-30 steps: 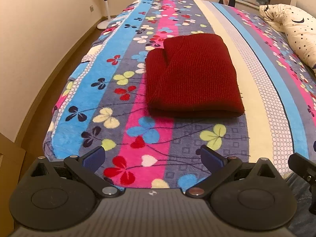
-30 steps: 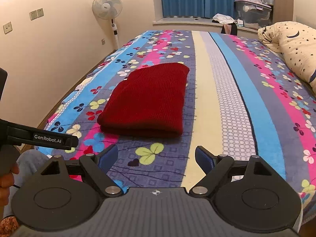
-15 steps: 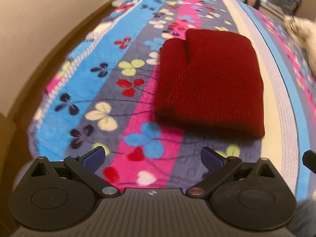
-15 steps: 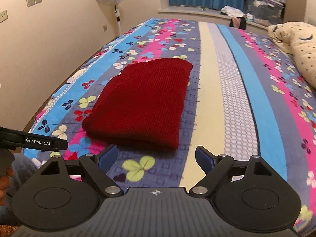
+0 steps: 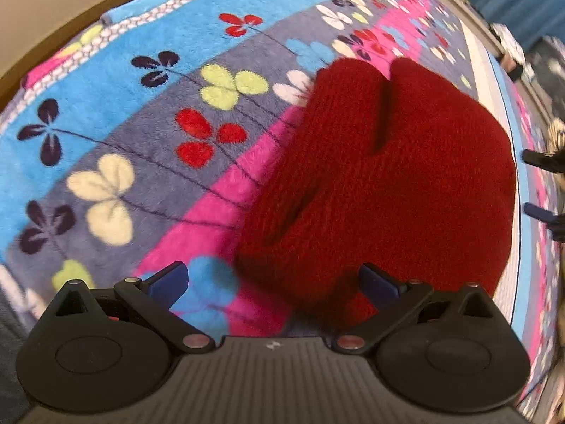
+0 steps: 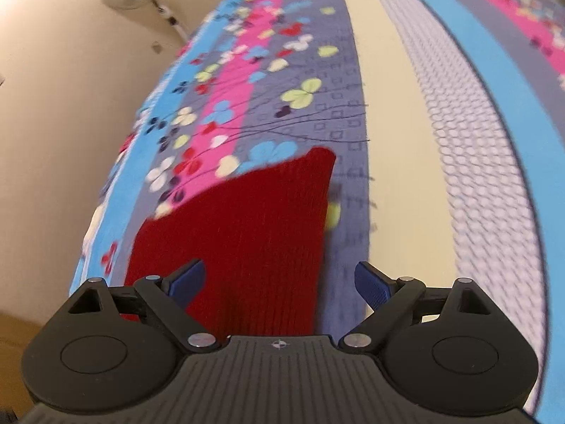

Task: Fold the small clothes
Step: 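Grasp the cardigan with the left gripper while the right gripper grasps its other side, then lift and fold the cardigan over with both grippers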

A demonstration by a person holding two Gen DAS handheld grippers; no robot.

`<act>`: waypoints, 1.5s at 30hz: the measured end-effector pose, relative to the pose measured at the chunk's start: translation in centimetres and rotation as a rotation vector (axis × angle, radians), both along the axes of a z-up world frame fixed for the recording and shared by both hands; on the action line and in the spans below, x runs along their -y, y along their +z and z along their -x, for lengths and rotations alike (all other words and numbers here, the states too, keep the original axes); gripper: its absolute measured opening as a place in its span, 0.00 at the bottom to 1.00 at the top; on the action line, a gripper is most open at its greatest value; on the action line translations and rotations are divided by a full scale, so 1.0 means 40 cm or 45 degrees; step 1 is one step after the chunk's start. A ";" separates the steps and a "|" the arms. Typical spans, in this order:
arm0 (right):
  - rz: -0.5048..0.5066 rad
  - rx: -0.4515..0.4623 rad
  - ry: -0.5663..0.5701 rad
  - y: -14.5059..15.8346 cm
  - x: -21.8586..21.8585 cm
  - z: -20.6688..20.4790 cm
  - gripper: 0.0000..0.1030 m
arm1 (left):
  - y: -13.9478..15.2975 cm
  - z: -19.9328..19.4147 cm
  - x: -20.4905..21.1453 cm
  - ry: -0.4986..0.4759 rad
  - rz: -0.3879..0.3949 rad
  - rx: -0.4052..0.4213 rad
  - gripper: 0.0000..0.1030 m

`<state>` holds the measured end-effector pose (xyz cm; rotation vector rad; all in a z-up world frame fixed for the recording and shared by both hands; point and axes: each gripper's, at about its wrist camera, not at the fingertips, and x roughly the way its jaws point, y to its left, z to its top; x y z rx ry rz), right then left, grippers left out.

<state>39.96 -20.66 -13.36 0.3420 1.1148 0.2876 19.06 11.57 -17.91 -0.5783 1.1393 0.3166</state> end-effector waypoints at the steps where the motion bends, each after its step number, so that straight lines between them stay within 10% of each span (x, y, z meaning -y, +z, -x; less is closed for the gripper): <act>1: -0.003 -0.029 -0.001 -0.024 -0.007 -0.037 0.90 | -0.008 -0.004 -0.005 0.014 0.016 0.016 1.00; 8: -0.073 -0.124 0.073 -0.158 -0.065 -0.164 0.93 | -0.084 -0.022 -0.027 0.083 0.102 0.074 1.00; 11: -0.062 -0.064 0.142 -0.160 -0.094 -0.162 0.46 | -0.075 -0.030 -0.017 0.073 0.065 0.080 0.98; 13: 0.015 0.033 0.227 -0.130 -0.108 -0.133 0.30 | -0.047 -0.045 -0.017 0.016 0.036 0.147 0.63; 16: 0.063 0.098 0.207 -0.088 -0.083 -0.110 0.26 | 0.002 -0.116 -0.027 -0.075 -0.053 0.193 0.41; 24: -0.063 0.154 -0.389 -0.062 0.208 -0.015 0.25 | 0.075 -0.559 0.044 -0.490 -0.047 0.236 0.37; 28: -0.226 0.063 -0.787 -0.137 0.368 0.227 0.25 | 0.078 -0.743 0.222 -0.815 -0.051 0.194 0.38; 33: -0.333 0.082 -1.046 -0.185 0.340 0.519 0.26 | 0.085 -0.749 0.397 -1.063 -0.118 0.223 0.39; 37: -0.288 0.104 -1.039 -0.189 0.329 0.513 0.31 | 0.078 -0.721 0.380 -1.025 -0.145 0.215 0.55; 39: -0.314 0.074 -1.020 -0.186 0.340 0.493 0.35 | 0.071 -0.726 0.327 -0.927 -0.030 0.202 0.84; 44: -0.327 0.066 -1.028 -0.162 0.365 0.506 0.48 | 0.058 -0.737 0.300 -0.865 0.110 0.217 0.85; 45: -0.304 0.083 -1.052 -0.153 0.370 0.515 0.51 | 0.064 -0.732 0.311 -0.862 0.075 0.230 0.61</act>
